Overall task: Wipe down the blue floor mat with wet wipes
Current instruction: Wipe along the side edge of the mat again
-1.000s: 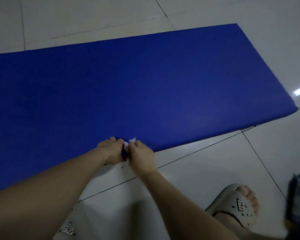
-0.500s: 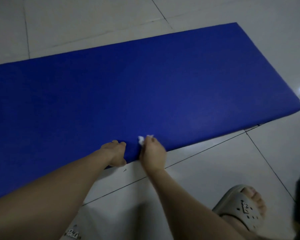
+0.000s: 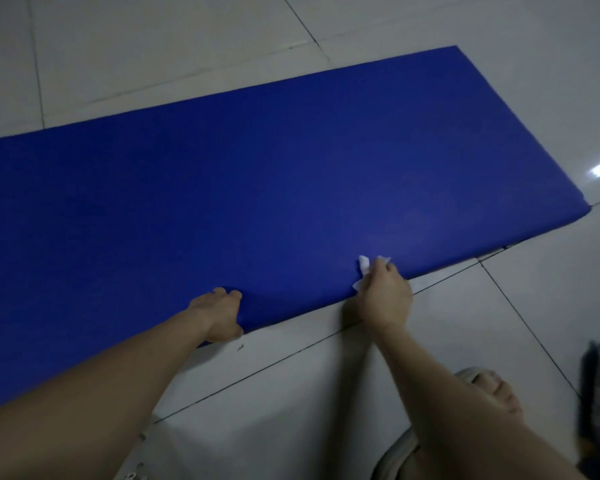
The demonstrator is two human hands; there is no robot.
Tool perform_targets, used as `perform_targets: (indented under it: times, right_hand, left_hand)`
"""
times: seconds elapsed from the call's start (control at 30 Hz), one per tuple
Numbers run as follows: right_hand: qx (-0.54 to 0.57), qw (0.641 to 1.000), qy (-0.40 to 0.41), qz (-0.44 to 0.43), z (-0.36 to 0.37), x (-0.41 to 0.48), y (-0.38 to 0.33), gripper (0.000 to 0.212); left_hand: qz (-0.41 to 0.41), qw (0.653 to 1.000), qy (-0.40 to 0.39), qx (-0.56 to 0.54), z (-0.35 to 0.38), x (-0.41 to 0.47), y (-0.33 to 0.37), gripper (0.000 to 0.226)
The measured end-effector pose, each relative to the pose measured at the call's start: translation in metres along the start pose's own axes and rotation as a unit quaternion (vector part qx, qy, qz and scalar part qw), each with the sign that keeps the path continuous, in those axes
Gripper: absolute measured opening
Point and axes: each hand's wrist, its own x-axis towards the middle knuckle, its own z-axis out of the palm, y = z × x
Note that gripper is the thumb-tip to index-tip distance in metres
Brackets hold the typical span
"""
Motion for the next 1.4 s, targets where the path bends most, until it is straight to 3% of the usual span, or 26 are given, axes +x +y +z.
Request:
perform_targets:
  times: [0.07, 0.13, 0.27, 0.33, 0.47, 0.6, 0.7, 0.77, 0.87, 0.97, 1.07, 1.2, 1.4]
  right_hand:
    - [0.018, 1.000, -0.006, -0.019, 0.011, -0.019, -0.031, 0.027]
    - [0.021, 0.993, -0.043, -0.109, 0.033, -0.051, -0.071, 0.029]
    - [0.063, 0.945, -0.127, -0.296, 0.048, -0.104, -0.125, 0.012]
    - [0.072, 0.930, -0.115, -0.342, 0.044, -0.098, -0.118, 0.015]
    - [0.050, 0.953, -0.066, -0.291, 0.034, -0.057, -0.051, 0.016]
    - [0.003, 0.984, -0.024, -0.176, 0.009, -0.024, 0.004, 0.020]
    - [0.017, 0.997, -0.047, -0.055, -0.002, -0.021, 0.012, 0.043]
    - [0.053, 0.997, -0.058, -0.016, 0.000, -0.023, 0.009, 0.041]
    - [0.123, 0.989, -0.071, 0.030, 0.003, -0.025, 0.003, 0.026]
    - [0.202, 0.974, -0.087, 0.058, -0.003, -0.025, 0.006, 0.024]
    - [0.215, 0.970, -0.104, 0.043, -0.007, -0.022, 0.010, 0.018]
    - [0.175, 0.981, -0.081, -0.012, -0.006, -0.026, -0.005, 0.019]
    - [0.137, 0.973, -0.107, -0.155, 0.019, -0.080, -0.071, 0.050]
  left_hand:
    - [-0.001, 1.000, -0.002, 0.001, 0.001, 0.002, 0.000, 0.055]
    - [0.000, 1.000, -0.001, 0.003, 0.001, 0.002, 0.001, 0.056]
    - [0.000, 1.000, 0.014, -0.018, 0.003, 0.004, 0.000, 0.055]
    - [0.002, 1.000, 0.015, -0.015, 0.003, 0.004, -0.001, 0.054]
    - [0.012, 1.000, 0.005, 0.009, 0.004, 0.004, -0.003, 0.050]
    - [-0.004, 1.000, 0.004, 0.000, 0.002, 0.003, 0.000, 0.074]
    - [-0.035, 0.996, -0.001, 0.078, -0.011, -0.003, 0.022, 0.054]
    - [-0.024, 0.990, 0.061, 0.129, -0.019, -0.005, 0.046, 0.042]
    - [0.069, 0.972, 0.182, 0.131, -0.019, 0.002, 0.083, 0.046]
    - [0.081, 0.959, 0.196, 0.187, -0.012, 0.009, 0.102, 0.033]
    - [0.132, 0.929, 0.198, 0.282, -0.007, 0.015, 0.104, 0.015]
    - [0.159, 0.937, 0.232, 0.205, -0.015, 0.004, 0.088, 0.011]
    - [0.045, 0.968, 0.134, 0.209, -0.006, -0.036, 0.012, 0.012]
